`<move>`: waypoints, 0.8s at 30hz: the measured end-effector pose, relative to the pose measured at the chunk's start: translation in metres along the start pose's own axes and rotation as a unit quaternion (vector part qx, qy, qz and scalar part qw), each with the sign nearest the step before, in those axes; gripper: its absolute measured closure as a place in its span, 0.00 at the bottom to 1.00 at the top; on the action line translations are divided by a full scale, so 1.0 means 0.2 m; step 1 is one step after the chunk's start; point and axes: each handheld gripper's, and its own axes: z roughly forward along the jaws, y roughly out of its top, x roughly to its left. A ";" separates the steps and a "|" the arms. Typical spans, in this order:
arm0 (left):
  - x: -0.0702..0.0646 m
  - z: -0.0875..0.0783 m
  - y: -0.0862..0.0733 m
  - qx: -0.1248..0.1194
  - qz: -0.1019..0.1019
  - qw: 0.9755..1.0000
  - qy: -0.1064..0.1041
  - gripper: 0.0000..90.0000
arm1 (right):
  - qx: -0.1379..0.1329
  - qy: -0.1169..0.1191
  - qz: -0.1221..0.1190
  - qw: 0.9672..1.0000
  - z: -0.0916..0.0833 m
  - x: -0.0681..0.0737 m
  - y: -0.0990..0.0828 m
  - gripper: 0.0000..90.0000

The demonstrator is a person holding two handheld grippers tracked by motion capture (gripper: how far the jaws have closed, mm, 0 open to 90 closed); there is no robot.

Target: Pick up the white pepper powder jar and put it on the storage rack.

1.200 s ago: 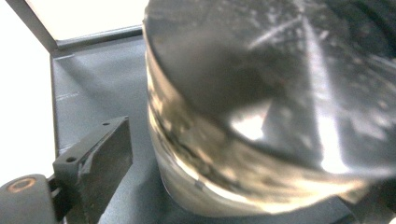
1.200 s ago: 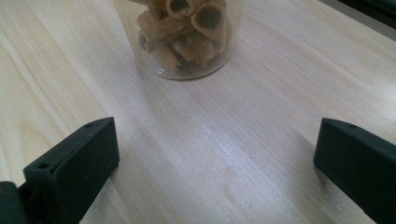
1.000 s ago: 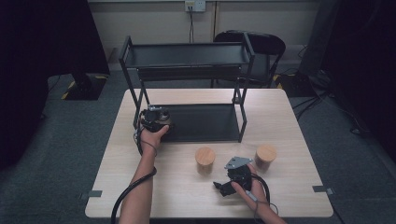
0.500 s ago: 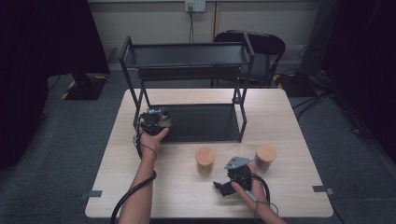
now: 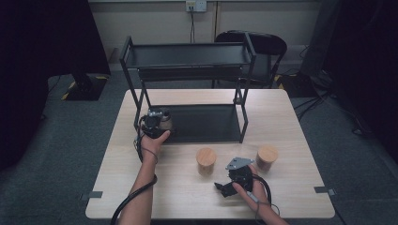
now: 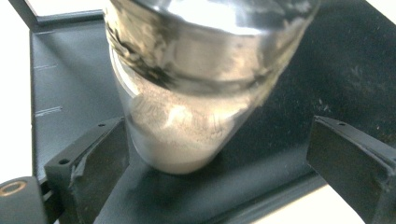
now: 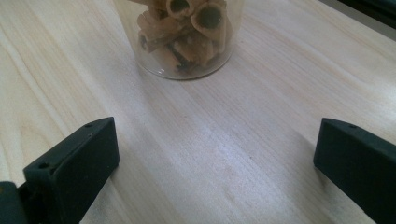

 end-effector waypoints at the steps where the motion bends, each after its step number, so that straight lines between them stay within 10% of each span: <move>1: 0.00 0.00 0.00 -0.002 -0.003 1.000 -0.001 0.06 | 0.000 0.000 0.000 1.000 0.00 0.00 0.00 0.00; 24: -0.04 -0.07 -0.05 -0.009 0.006 1.000 -0.014 0.07 | 0.000 0.000 0.000 1.000 0.00 0.00 0.00 0.00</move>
